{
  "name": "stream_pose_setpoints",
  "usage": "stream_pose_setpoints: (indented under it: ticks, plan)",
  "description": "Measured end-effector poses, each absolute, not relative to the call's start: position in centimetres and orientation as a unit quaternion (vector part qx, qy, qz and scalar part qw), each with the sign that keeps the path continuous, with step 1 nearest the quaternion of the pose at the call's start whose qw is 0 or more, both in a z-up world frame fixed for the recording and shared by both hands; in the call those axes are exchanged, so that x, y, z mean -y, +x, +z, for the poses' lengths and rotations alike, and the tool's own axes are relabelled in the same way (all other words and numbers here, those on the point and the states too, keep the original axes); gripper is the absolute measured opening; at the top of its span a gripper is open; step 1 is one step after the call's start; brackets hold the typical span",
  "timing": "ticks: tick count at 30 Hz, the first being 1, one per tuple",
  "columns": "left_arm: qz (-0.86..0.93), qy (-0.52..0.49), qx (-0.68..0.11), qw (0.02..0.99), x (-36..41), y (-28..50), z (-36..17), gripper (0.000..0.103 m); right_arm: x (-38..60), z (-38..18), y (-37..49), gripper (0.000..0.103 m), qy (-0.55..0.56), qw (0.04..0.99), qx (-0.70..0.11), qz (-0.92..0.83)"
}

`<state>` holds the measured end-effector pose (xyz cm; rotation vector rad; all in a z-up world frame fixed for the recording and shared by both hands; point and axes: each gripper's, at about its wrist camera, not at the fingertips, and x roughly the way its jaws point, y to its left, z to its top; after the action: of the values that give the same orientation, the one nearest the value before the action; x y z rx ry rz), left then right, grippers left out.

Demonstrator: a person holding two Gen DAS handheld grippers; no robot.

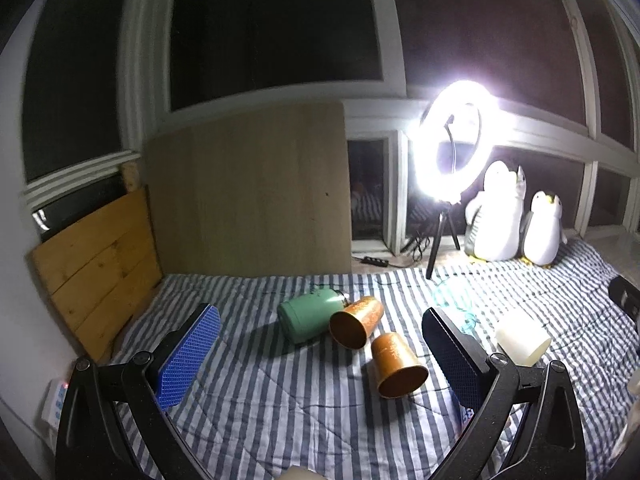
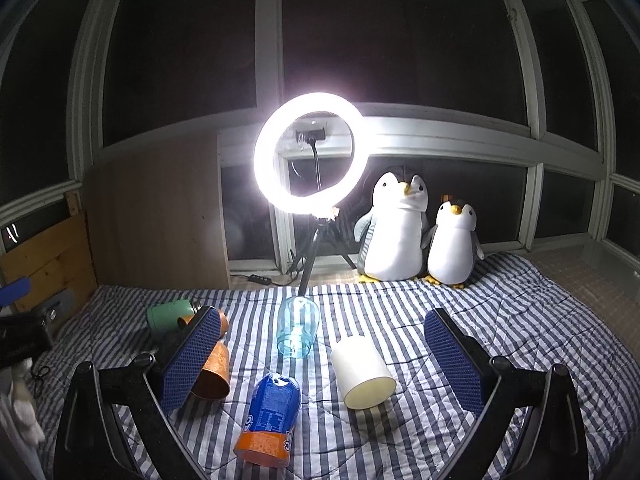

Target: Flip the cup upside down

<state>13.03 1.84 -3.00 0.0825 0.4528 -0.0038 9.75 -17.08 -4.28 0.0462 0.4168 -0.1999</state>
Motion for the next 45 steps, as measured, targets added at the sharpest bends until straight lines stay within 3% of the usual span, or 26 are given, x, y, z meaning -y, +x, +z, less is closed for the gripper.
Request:
stream_pose_setpoints:
  ticks: [7,18,26,30,38,45]
  plan:
    - [-0.051,0.056,-0.307,0.949,-0.1,22.4,-4.5,0.102,19.2,-5.1,10.7,0.100,0.035,0.962,-0.239,-0.126]
    - [-0.096,0.084,-0.443,0.887,4.8,37.7,-11.6,0.102,24.5,-6.4,8.8,0.100,0.064,0.938,-0.274,-0.201]
    - [-0.084,0.130,-0.514,0.844,6.2,44.4,-17.5,0.093,27.9,-7.1,6.6,0.100,0.080,0.921,-0.287,-0.249]
    - [-0.069,0.133,-0.541,0.828,5.9,46.8,-19.3,0.077,28.6,-7.4,6.0,0.100,0.086,0.917,-0.290,-0.259]
    - [-0.072,0.121,-0.563,0.814,6.8,50.4,-20.8,0.068,28.8,-8.1,6.1,0.100,0.086,0.913,-0.301,-0.263]
    - [-0.064,0.121,-0.602,0.787,7.8,51.9,-23.9,0.039,29.5,-8.3,5.8,0.100,0.091,0.907,-0.302,-0.278]
